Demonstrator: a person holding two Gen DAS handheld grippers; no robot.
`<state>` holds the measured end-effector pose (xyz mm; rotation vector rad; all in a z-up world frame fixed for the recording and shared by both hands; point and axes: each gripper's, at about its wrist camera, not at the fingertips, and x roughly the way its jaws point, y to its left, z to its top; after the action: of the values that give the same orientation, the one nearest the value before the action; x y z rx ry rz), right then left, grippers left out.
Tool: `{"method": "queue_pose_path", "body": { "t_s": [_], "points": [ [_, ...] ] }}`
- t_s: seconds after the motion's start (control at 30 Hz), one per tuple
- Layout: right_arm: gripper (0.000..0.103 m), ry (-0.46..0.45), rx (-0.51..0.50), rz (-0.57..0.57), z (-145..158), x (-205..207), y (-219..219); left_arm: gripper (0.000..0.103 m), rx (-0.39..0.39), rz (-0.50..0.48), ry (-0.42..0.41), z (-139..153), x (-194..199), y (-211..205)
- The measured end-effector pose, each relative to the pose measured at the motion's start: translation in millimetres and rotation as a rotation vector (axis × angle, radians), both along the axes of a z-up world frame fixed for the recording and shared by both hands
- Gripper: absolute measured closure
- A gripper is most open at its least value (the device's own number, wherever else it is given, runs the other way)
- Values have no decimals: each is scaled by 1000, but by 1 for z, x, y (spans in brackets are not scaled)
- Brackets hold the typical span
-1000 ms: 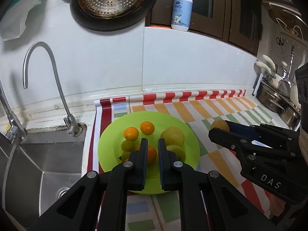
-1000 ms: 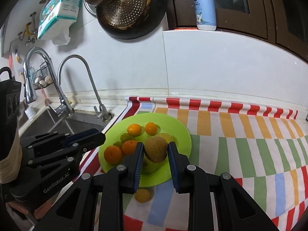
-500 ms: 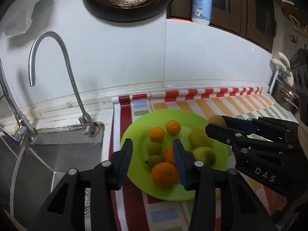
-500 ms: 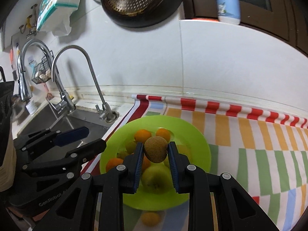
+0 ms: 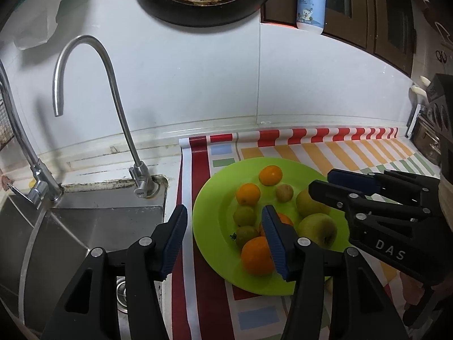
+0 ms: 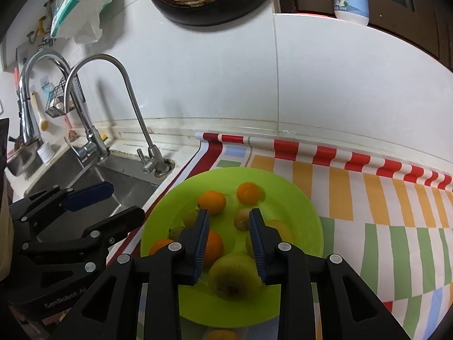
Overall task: Organize fruits
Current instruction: 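Carry both small fruits over the green plate and open both tools to release them, then lift both tools off the plate and move toward the last loose fruit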
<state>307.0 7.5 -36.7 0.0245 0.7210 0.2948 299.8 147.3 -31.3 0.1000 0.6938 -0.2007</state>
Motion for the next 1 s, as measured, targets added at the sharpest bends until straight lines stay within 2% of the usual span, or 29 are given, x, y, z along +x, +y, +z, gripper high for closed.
{"method": "queue_pose_path", "body": {
  "t_s": [0.1,0.2,0.47,0.73,0.83,1.0],
  "points": [
    [73,-7,-5,-13,3,-10,-3,44,-1,2,-9,3,-7,-1],
    [68,-12,-11,-29,5,-23,-7,42,6,3,-24,7,-18,-3],
    [68,-17,-17,-50,12,-54,-12,30,11,2,-48,15,-44,-7],
    [67,2,-30,-50,10,-77,-12,10,19,22,-59,17,-67,-6],
    [61,16,-32,-53,6,-84,-13,6,37,36,-44,12,-74,-6],
    [61,54,-45,-48,-7,-89,-11,4,70,56,-8,1,-83,-4]
  ]
}}
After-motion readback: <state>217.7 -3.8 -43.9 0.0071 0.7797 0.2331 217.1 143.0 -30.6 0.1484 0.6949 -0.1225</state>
